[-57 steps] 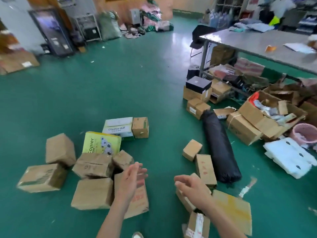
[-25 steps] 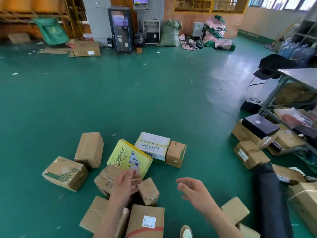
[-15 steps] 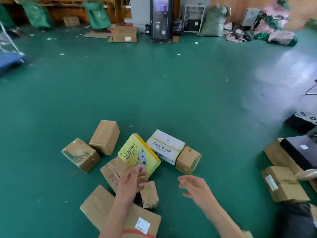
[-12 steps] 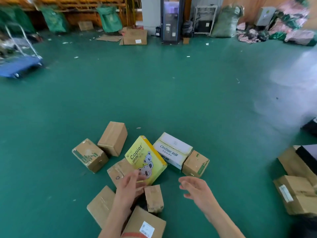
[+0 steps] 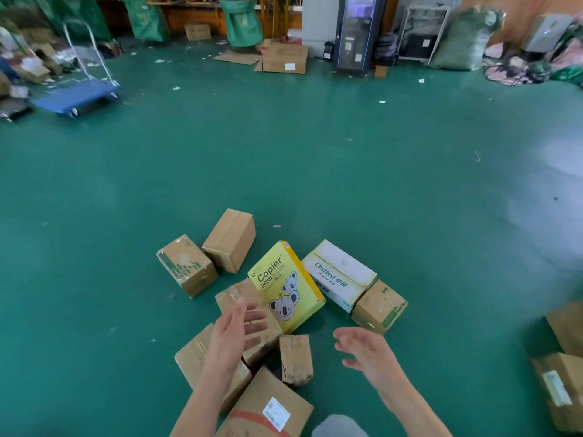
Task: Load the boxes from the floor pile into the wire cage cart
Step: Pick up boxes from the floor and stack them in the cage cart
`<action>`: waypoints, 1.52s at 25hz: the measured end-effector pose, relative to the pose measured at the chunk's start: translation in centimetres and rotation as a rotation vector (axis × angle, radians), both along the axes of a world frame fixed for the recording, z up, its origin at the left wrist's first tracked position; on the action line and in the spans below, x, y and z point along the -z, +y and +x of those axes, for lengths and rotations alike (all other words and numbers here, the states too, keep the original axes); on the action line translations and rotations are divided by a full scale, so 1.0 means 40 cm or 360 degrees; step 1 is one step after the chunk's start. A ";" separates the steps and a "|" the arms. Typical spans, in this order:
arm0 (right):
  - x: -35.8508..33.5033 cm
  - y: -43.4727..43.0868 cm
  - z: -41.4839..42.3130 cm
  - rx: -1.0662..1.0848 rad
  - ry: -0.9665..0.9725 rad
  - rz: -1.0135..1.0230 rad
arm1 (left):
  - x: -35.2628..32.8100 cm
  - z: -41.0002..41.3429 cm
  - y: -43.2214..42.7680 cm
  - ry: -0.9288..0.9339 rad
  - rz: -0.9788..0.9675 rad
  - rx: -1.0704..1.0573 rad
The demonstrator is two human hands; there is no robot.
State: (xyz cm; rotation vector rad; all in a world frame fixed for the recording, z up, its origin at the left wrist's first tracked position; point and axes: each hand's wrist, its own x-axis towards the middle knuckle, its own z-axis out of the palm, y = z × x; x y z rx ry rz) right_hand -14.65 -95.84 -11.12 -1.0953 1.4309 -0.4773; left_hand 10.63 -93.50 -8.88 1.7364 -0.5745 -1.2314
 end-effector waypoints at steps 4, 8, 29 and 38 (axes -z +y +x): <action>0.103 -0.082 0.050 -0.0040 0.0057 0.0162 | 0.099 0.037 -0.057 0.0096 0.0146 -0.0136; 0.216 -0.268 0.095 -0.0066 0.0072 0.0290 | 0.184 0.034 -0.245 0.0181 0.0246 -0.0235; 1.419 -1.161 0.179 -0.0903 0.0918 0.0658 | 1.255 -0.041 -0.923 0.0527 0.1268 -0.0479; 1.601 -1.097 0.226 -0.0799 0.1201 0.0695 | 1.348 0.031 -0.857 0.0532 0.1247 -0.0609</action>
